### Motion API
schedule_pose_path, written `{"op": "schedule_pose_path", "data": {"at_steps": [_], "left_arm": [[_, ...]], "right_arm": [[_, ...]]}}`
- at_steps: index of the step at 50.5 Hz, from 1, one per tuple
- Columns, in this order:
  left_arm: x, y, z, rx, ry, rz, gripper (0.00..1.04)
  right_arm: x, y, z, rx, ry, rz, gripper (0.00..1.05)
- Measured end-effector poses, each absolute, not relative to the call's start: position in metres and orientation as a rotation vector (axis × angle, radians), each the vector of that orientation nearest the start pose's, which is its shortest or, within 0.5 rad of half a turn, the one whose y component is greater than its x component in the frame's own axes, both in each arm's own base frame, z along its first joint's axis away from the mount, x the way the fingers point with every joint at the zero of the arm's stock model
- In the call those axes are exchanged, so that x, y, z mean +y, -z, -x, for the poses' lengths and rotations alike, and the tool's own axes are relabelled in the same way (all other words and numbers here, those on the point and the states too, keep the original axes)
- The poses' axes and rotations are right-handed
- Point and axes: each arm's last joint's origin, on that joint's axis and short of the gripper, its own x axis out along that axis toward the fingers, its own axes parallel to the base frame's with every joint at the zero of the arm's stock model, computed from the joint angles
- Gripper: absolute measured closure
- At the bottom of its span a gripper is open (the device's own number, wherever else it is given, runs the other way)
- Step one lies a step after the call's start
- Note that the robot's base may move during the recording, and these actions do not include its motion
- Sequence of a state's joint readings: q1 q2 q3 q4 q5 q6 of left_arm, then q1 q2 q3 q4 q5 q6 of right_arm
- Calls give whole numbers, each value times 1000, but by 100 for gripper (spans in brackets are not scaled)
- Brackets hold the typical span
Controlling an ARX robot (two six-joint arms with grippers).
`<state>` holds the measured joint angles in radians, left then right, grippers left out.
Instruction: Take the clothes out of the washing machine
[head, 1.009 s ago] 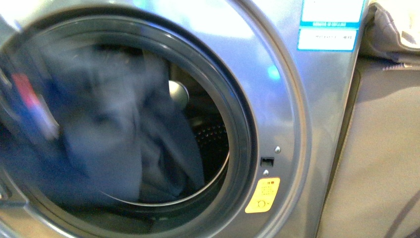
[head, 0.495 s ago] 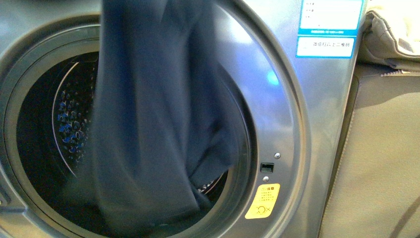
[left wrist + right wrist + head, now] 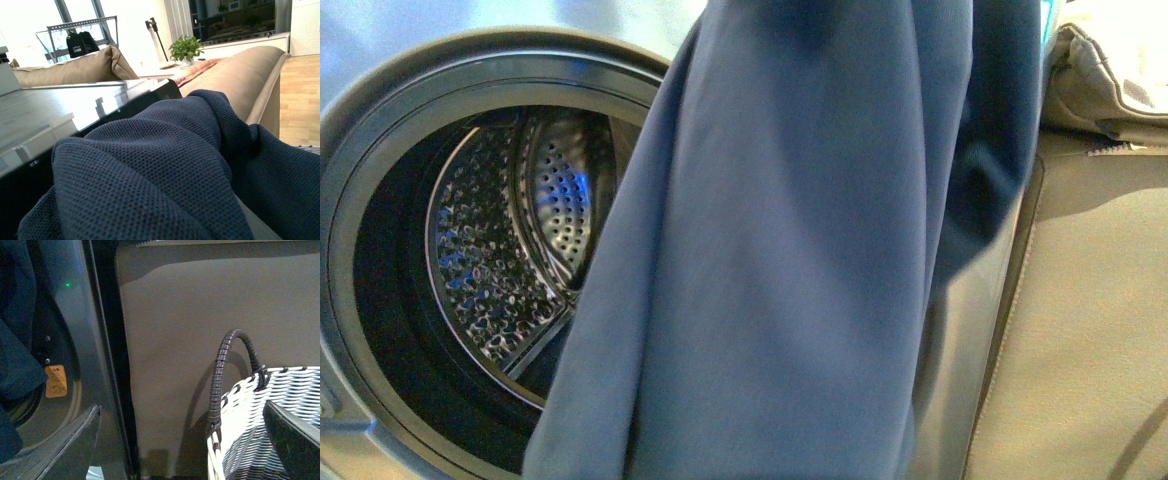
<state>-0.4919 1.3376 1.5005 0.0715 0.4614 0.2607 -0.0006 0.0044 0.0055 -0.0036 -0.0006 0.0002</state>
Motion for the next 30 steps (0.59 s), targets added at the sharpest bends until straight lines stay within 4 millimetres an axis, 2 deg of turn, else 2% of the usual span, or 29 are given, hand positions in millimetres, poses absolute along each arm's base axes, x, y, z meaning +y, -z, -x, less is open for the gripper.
{"op": "schedule_pose_path", "data": {"at_steps": [8, 22, 30], "left_arm": [[-151, -497, -249, -389, 899, -215, 91], [-156, -515, -238, -430, 890, -162, 91], [-157, -518, -234, -434, 885, -134, 91]], "right_arm": [[0, -165, -98, 2, 0, 0, 7], [0, -165, -98, 2, 0, 0, 7], [0, -165, -98, 2, 0, 0, 7]]}}
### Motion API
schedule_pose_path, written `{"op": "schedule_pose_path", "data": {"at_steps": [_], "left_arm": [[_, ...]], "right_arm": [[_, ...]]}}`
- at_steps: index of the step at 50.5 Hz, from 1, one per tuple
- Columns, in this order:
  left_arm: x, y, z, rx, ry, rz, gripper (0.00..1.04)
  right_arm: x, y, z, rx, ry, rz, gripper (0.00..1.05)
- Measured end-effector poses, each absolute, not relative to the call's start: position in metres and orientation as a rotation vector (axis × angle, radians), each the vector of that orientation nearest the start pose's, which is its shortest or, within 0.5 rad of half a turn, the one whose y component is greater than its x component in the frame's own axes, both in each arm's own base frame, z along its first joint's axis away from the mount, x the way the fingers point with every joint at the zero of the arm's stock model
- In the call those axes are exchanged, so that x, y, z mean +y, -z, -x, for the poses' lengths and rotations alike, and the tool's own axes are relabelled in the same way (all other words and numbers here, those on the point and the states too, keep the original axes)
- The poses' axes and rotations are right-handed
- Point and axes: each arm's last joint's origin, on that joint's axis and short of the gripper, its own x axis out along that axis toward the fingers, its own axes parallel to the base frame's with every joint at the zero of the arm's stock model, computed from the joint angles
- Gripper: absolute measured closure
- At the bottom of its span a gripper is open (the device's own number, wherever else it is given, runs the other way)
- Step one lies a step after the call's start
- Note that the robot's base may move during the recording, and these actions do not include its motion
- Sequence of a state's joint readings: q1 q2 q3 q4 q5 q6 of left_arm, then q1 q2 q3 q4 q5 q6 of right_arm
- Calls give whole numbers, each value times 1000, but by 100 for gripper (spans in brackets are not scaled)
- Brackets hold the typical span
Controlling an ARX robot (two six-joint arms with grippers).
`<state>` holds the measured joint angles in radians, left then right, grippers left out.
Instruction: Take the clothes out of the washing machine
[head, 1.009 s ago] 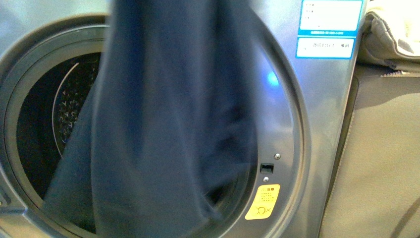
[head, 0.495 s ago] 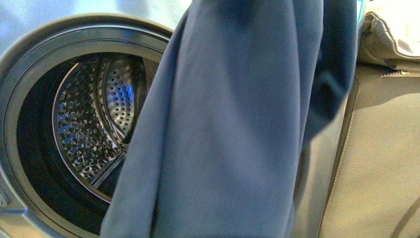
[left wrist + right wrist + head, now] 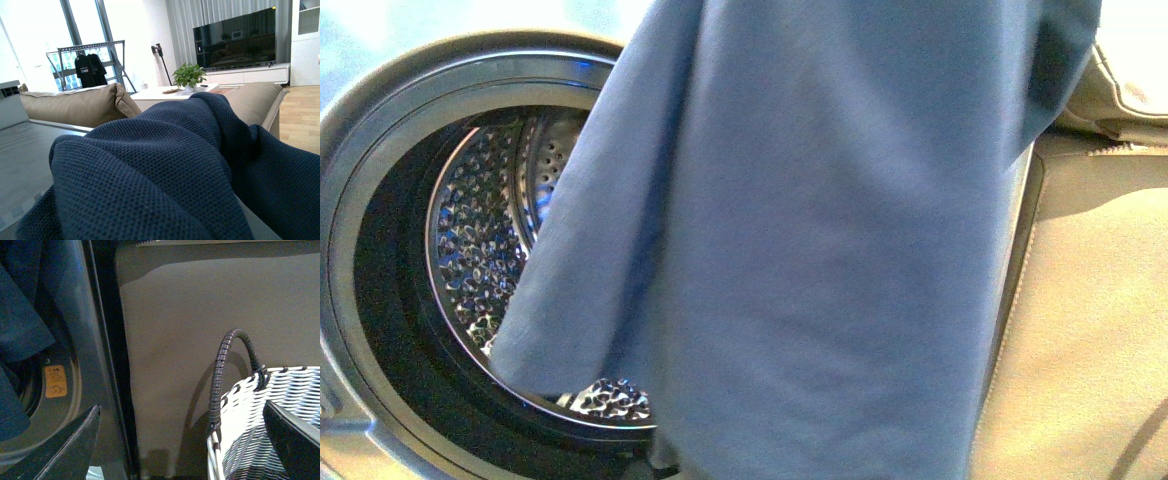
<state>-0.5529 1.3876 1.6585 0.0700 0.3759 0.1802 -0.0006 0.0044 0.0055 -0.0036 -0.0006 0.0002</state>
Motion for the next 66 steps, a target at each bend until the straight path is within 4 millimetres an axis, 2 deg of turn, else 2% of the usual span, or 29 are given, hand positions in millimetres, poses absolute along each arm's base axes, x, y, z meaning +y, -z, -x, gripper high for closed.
{"op": "schedule_pose_path", "data": {"at_steps": [33, 41, 46, 54, 56, 61, 66], "left_arm": [[-155, -520, -231, -439, 879, -125, 91], [-155, -520, -231, -439, 878, -125, 91], [-155, -520, -231, -439, 878, -125, 91], [-155, -520, -231, -439, 878, -124, 91], [-155, -520, -231, -439, 878, -124, 91], [-155, -520, -231, -439, 878, -124, 91], [-155, -520, -231, -440, 878, -124, 91]], "right_arm": [[0, -165, -98, 2, 0, 0, 7], [-4, -175, -100, -43, -343, -108, 7], [-8, -191, -100, -73, -453, -136, 7], [-9, -246, -107, -200, -559, -120, 7], [-9, -254, -110, -212, -576, -120, 7], [-3, -281, -125, -219, -657, -132, 7], [12, -303, -149, -204, -716, -109, 7]]}}
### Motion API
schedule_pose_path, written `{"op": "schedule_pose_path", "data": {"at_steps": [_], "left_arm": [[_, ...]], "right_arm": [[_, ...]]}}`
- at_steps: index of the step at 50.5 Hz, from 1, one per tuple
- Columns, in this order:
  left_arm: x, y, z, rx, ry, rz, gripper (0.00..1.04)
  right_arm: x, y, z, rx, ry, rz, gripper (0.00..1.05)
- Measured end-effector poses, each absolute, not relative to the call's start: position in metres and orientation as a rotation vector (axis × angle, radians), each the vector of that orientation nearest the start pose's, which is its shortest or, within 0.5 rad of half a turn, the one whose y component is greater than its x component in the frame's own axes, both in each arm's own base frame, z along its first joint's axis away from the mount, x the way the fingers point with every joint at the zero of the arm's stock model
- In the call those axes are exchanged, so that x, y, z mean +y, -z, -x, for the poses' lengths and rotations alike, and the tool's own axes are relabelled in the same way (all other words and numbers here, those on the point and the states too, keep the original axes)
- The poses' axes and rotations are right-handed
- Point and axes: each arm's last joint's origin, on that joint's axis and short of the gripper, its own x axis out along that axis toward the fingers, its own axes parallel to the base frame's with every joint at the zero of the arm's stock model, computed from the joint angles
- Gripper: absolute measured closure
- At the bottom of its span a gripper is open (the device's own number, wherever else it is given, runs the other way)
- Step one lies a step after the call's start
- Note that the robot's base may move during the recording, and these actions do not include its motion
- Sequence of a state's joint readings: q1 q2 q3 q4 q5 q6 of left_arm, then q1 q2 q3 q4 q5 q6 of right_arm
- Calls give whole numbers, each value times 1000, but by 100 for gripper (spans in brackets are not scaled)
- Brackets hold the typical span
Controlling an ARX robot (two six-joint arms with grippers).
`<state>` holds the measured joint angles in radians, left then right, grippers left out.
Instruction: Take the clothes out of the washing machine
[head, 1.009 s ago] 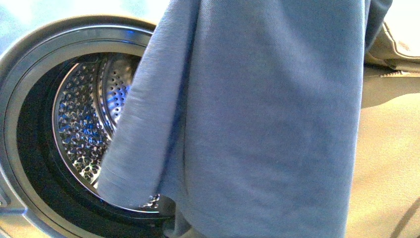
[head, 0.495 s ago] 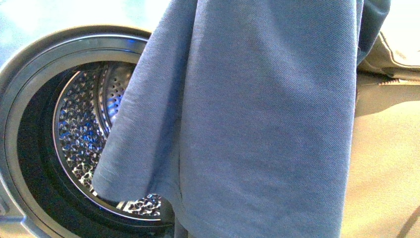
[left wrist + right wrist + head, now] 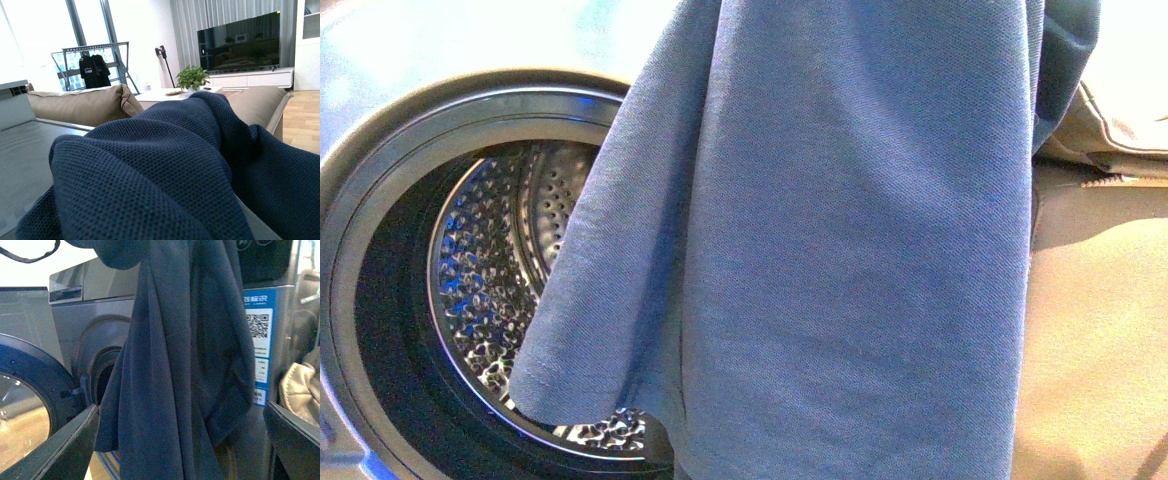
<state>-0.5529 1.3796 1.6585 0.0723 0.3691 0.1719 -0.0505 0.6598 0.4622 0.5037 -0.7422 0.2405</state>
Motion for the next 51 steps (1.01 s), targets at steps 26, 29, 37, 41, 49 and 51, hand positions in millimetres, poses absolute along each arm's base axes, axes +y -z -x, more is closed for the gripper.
{"op": "schedule_pose_path", "data": {"at_steps": [26, 29, 37, 41, 49, 51], "left_arm": [[-155, -520, -231, -440, 878, -124, 91], [-155, -520, -231, -439, 878, -124, 91], [-155, -520, -231, -439, 878, -125, 91], [-155, -520, -231, -440, 878, -124, 91], [-155, -520, -231, -439, 878, -124, 91], [-155, -520, -231, -439, 878, -124, 91]], "right_arm": [[80, -334, -222, -254, -673, -13, 7], [80, -339, -224, -274, -657, -14, 7], [79, -347, -224, -314, -643, -16, 7], [78, -348, -224, -319, -643, -17, 7], [72, -352, -233, -340, -618, -11, 7], [71, -353, -238, -338, -609, -9, 7]]}}
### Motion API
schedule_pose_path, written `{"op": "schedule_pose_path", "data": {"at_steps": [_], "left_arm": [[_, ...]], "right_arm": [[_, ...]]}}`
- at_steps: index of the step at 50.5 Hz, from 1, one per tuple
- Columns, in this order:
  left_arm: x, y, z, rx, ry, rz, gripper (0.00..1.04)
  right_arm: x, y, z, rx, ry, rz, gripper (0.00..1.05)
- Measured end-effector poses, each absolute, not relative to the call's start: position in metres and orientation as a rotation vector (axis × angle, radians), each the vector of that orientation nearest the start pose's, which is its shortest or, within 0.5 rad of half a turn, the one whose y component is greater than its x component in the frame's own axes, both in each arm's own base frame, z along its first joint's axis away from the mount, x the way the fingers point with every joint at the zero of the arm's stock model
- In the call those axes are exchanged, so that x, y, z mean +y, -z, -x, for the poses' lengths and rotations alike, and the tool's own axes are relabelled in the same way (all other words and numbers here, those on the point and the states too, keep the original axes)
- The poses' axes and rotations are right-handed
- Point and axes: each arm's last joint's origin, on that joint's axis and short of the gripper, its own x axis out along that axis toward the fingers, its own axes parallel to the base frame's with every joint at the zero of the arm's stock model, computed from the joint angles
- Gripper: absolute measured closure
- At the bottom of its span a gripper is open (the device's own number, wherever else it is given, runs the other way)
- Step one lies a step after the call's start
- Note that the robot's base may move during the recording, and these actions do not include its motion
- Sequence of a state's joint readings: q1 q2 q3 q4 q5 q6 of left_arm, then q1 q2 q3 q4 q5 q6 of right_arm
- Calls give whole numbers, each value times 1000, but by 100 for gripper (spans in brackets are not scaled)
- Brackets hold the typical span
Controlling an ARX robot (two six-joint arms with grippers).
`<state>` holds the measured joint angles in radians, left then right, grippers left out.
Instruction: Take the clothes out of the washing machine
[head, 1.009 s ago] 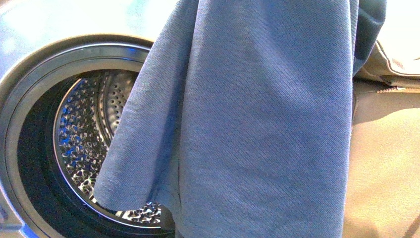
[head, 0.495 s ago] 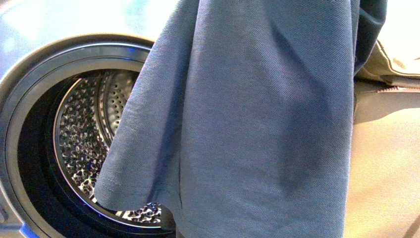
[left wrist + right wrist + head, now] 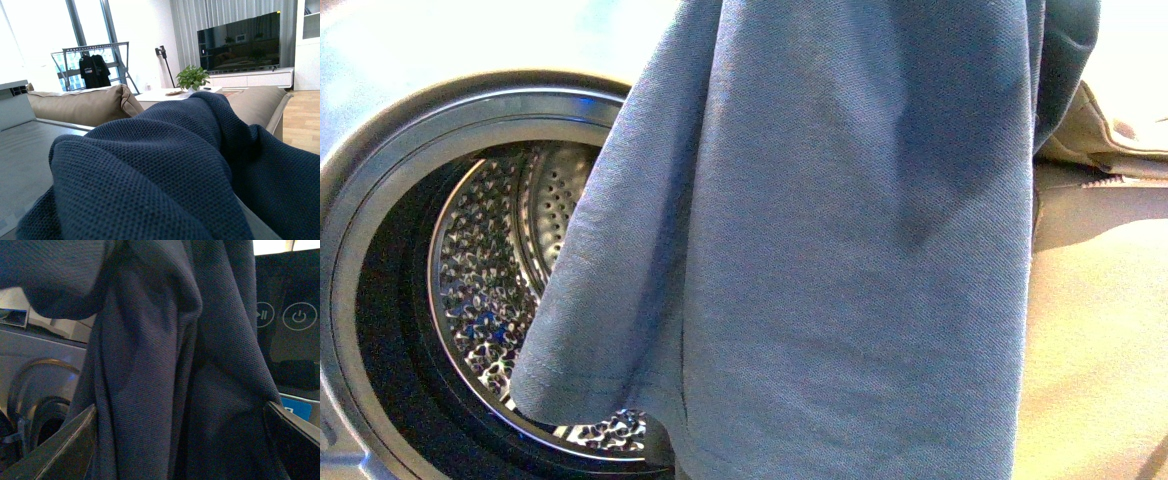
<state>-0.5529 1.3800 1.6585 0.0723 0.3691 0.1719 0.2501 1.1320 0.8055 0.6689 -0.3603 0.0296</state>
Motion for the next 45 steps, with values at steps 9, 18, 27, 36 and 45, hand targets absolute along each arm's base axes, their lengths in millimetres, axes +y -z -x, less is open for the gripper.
{"op": "schedule_pose_path", "data": {"at_steps": [9, 18, 27, 36, 45], "left_arm": [[-155, -520, -231, -440, 878, -124, 91], [-155, -520, -231, -440, 878, -124, 91], [-155, -520, -231, -440, 878, -124, 91], [-155, -520, -231, -439, 877, -124, 91], [-155, -520, -231, -439, 875, -124, 91]], "right_arm": [[78, -347, -254, -301, -621, -12, 7], [94, -348, -257, -294, -671, -19, 7], [112, -351, -258, -297, -715, -29, 7], [127, -351, -262, -288, -717, -43, 7], [142, -350, -270, -293, -676, -58, 7]]}}
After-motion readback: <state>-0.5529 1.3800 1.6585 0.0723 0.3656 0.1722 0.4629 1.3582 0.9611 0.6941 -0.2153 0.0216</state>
